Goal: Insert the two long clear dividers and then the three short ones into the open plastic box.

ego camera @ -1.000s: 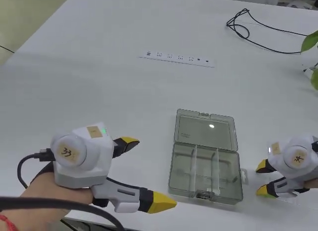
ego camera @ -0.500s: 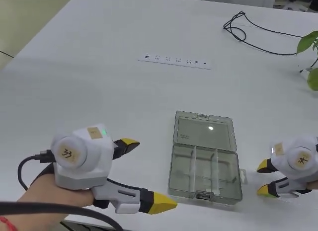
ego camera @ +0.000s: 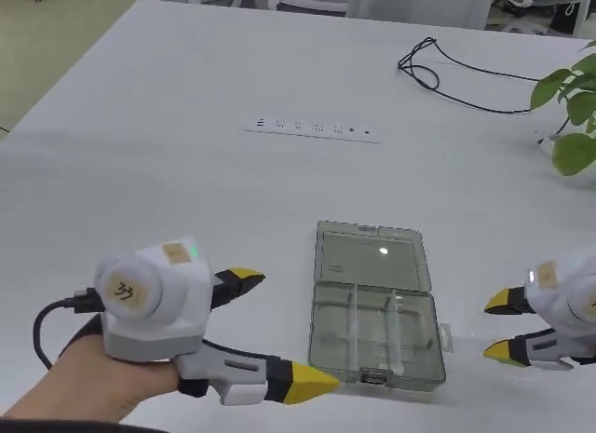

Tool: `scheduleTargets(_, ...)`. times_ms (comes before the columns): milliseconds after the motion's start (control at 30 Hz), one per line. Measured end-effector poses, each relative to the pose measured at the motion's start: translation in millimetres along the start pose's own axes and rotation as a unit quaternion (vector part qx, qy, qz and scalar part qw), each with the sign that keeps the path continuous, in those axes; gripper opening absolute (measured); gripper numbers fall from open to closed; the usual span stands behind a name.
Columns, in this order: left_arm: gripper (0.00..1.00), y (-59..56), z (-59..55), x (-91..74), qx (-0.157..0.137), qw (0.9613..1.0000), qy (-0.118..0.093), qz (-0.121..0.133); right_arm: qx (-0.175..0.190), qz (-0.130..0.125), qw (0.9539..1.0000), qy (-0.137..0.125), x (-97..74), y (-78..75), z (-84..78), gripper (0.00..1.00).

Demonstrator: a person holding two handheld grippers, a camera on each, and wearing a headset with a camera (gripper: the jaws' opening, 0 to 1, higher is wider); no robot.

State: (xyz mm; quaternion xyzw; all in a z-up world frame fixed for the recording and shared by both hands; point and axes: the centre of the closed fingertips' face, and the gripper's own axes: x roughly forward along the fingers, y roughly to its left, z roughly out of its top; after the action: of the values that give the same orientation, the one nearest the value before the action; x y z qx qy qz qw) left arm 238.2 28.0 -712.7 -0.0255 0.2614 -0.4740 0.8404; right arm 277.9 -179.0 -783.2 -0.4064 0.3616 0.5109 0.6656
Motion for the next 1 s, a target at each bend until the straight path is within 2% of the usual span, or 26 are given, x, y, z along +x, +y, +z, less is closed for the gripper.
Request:
scheduleTargets(67,0.93,-2.6,6.6,1.8,-0.011,0.9999,-0.011,-0.005,-0.003,-0.008,0.9999,-0.008,-8.3,0.5,8.7,0.33)
scheduleTargets(233,0.88,-9.3,15.4,8.2,-0.036,0.9990,-0.022,-0.017,-0.015,-0.023,0.9992,-0.028,-26.3,5.1,32.3,0.33)
scheduleTargets(433,0.80,-20.7,25.9,18.2,-0.074,0.9957,-0.041,-0.037,-0.032,-0.036,0.9979,-0.044,-43.0,14.7,59.9,0.33)
scheduleTargets(633,0.70,-32.3,35.6,26.7,-0.127,0.9885,-0.055,-0.060,-0.049,-0.040,0.9964,-0.056,-52.2,25.6,83.3,0.33)
scheduleTargets(733,0.66,-37.0,39.2,30.2,-0.151,0.9841,-0.061,-0.070,-0.056,-0.043,0.9955,-0.063,-56.3,30.2,95.4,0.33)
scheduleTargets(1000,0.50,-45.2,45.7,36.9,-0.211,0.9706,-0.071,-0.091,-0.079,-0.053,0.9935,-0.063,-62.2,38.3,113.9,0.33)
